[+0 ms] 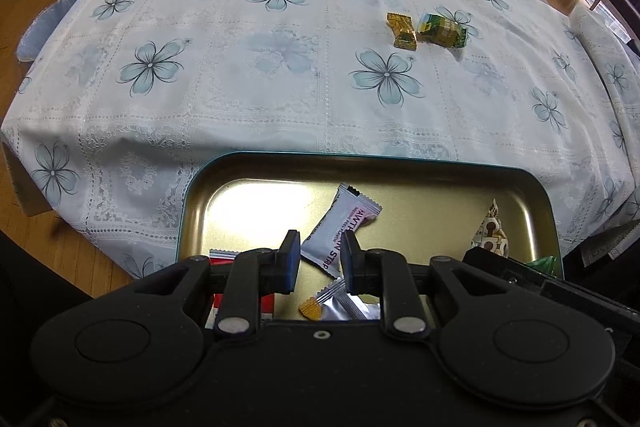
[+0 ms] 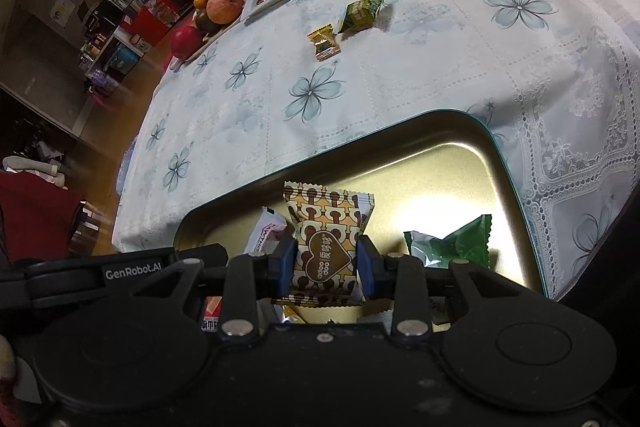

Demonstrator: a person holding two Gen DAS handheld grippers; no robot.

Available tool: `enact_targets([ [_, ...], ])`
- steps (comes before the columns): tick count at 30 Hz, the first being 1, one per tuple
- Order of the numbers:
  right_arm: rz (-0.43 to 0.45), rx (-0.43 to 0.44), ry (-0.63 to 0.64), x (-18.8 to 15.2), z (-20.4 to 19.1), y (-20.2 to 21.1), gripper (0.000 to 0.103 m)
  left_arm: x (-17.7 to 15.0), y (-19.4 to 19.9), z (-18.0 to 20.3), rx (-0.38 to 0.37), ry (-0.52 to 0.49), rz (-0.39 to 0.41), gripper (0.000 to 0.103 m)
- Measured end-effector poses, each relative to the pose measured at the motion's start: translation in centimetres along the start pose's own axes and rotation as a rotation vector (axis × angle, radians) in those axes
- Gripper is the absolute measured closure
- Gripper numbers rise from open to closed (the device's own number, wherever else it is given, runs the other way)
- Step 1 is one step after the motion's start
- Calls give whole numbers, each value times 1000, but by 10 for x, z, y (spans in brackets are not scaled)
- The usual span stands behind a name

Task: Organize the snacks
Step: 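Open left tool to drop hawthorn bar while right tool releases cookie packet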

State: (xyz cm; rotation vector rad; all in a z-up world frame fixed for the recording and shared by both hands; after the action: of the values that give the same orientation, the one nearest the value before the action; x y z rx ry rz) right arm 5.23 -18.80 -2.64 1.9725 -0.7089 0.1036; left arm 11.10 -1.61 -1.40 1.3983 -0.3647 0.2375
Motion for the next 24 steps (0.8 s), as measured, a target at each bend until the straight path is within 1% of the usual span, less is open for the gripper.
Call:
enact_targets([
  [12,19,-2,-6,1,-1,2,66,-1,-1,2,20,-14,3,75],
  [16,37,2,-5,2,-1,5,62,-1,-2,1,28,-13,1,74],
  [20,60,-33,22,2,-2,7,61,-1,-2,2,46,-19,6,74],
  [24,98,-90,85,0,-8,9,61,-2,-2,3,71,-32,13,74],
])
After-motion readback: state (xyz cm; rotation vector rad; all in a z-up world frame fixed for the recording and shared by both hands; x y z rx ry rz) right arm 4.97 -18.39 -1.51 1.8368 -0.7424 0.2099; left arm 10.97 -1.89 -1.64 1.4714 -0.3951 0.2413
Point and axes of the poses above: each gripper's, at about its wrist camera, not at the fingertips, and y roughly against the way its jaws point, z to its right, x to its top, the point moved 2 cm from there along -y, roughly the way its jaws point, and after that the axes turned 1 degree about z, right-handed, at the moved point
